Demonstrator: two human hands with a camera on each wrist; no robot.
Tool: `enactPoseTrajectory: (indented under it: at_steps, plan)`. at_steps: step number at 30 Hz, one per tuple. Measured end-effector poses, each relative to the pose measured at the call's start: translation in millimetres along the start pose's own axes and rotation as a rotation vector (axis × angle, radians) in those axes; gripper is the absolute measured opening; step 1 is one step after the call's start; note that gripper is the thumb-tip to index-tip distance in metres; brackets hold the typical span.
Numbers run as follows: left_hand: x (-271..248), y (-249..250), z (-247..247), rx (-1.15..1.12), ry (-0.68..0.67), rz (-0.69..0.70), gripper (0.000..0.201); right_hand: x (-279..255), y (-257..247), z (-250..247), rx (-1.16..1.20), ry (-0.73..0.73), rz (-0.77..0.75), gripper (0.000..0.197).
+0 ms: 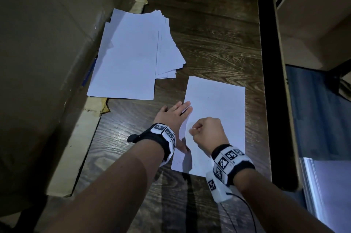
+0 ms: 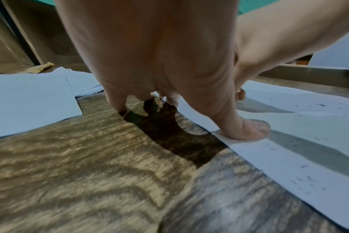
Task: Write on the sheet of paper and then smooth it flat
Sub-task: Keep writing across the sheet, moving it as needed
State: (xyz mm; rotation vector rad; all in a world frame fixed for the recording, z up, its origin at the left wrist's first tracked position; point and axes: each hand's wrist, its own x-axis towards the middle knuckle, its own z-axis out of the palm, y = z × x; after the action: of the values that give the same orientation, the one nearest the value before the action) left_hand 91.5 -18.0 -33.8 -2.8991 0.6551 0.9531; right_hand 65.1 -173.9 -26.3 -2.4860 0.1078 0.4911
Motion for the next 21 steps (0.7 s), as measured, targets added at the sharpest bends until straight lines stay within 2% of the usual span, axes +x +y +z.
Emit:
enactPoseTrajectory:
  at_steps: [5,11,17,21]
  plan:
    - [0.0,3.8,-1.5,0.013,-0.003,-0.018,0.147,7.6,-5.3,0.1,0.052,0.096,0.032,0.007]
    - [6.2,6.0,1.2,0.039,-0.008,-0.052,0.147,-23.6,4.0,1.8,0.0,-0.01,0.033,0.01]
    - [2.7,8.2,-1.5,0.059,-0.01,-0.05,0.146,23.4,-5.9,-13.3,0.056,0.13,0.09,0.011]
    - [3.8,5.5,-0.2,0.055,-0.006,-0.049,0.149,-9.8,-0.3,-2.4,-0.04,0.001,0.023,0.009]
